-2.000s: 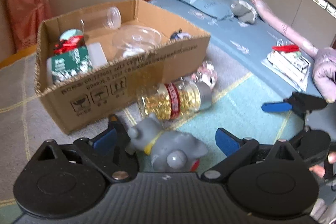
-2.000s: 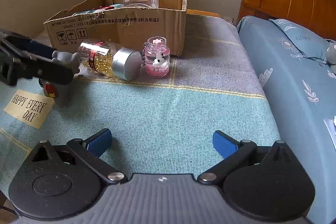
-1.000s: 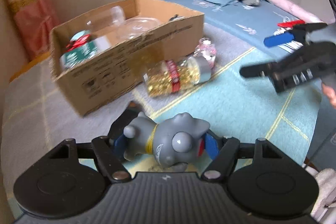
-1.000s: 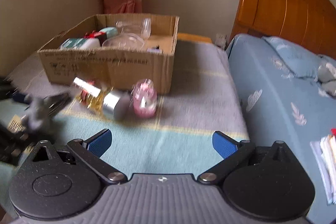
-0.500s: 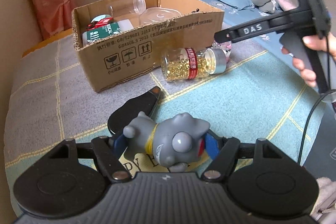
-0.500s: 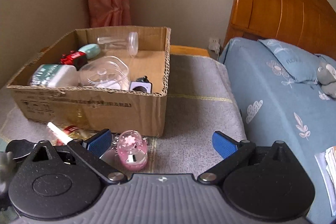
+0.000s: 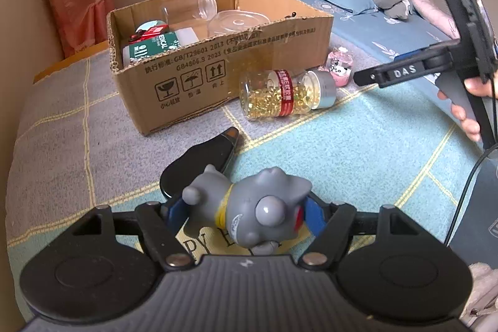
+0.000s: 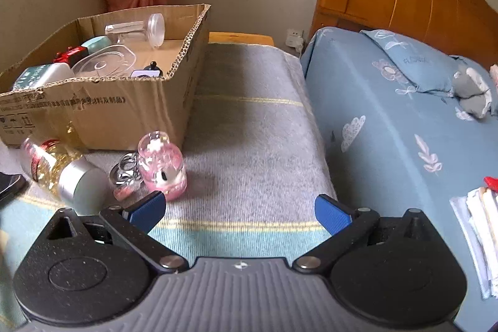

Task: Organize rigid objects
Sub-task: 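Grasp pink keychain jar with right tool while left tool holds elephant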

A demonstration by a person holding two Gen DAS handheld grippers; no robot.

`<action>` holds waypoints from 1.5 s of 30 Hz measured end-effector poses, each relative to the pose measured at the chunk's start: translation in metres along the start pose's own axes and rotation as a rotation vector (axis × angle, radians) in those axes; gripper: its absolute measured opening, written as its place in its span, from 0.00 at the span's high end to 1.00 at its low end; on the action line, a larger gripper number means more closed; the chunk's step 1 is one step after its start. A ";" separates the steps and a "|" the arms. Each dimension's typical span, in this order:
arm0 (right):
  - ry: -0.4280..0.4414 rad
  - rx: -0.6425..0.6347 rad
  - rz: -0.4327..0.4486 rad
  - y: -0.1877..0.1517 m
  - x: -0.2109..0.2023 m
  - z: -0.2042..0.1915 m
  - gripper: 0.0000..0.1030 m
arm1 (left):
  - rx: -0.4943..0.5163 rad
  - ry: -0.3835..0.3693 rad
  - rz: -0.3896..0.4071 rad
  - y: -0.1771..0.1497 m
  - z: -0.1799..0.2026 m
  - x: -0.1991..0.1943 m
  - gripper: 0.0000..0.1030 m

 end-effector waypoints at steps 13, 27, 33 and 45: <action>0.219 -0.158 0.059 -0.017 0.012 -0.013 0.00 | 0.007 0.019 -0.008 0.001 0.003 0.001 0.29; 0.233 -0.176 0.065 -0.009 0.016 -0.017 0.00 | 0.065 0.040 0.015 0.003 0.013 0.010 0.29; 0.266 -0.208 0.084 -0.002 0.015 -0.021 0.18 | 0.051 0.032 0.017 0.003 0.012 0.010 0.30; 0.308 -0.212 0.121 0.011 0.011 -0.029 0.56 | 0.053 0.035 0.012 0.004 0.012 0.011 0.29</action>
Point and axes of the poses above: each gripper's, at about its wrist camera, not at the fingertips, and x roughly the way its jaws point, z to its right, y to its top, the point moved 3 cm from there along x, roughly the way its jaws point, and after that the axes turned 12 degrees about -y, right-handed, at the moved point
